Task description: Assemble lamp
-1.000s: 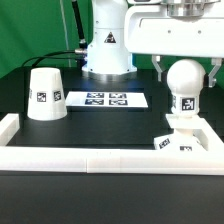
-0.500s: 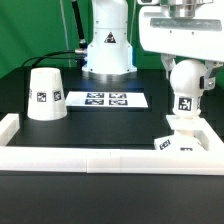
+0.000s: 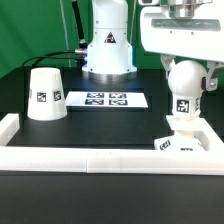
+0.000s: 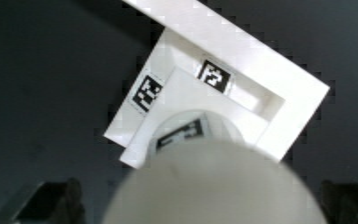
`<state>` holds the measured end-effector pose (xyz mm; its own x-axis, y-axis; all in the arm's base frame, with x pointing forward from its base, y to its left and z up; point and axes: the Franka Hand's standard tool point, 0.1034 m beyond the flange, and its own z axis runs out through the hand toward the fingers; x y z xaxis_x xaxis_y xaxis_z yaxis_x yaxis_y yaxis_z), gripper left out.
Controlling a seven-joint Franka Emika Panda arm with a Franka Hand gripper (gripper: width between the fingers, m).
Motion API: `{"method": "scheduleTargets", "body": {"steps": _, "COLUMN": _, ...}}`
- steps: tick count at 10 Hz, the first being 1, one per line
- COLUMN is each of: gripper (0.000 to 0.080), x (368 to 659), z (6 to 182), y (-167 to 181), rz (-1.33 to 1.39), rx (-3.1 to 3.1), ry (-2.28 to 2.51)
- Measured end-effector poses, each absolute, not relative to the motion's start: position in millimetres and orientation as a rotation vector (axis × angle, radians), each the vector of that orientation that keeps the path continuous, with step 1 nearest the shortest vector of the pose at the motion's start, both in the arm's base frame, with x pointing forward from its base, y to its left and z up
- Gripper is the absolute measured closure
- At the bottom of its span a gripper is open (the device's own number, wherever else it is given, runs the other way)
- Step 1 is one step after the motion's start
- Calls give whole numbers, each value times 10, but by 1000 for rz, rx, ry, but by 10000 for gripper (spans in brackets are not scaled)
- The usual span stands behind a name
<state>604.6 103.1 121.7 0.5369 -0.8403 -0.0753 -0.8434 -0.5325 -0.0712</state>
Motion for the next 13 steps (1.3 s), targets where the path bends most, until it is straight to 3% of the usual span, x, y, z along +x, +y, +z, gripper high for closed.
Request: {"method": "scheduleTargets", "body": {"steps": 13, "gripper": 101, "x": 6057, "z": 1186, "y": 1002, "rz": -25, "rx": -3042, "ry": -147}}
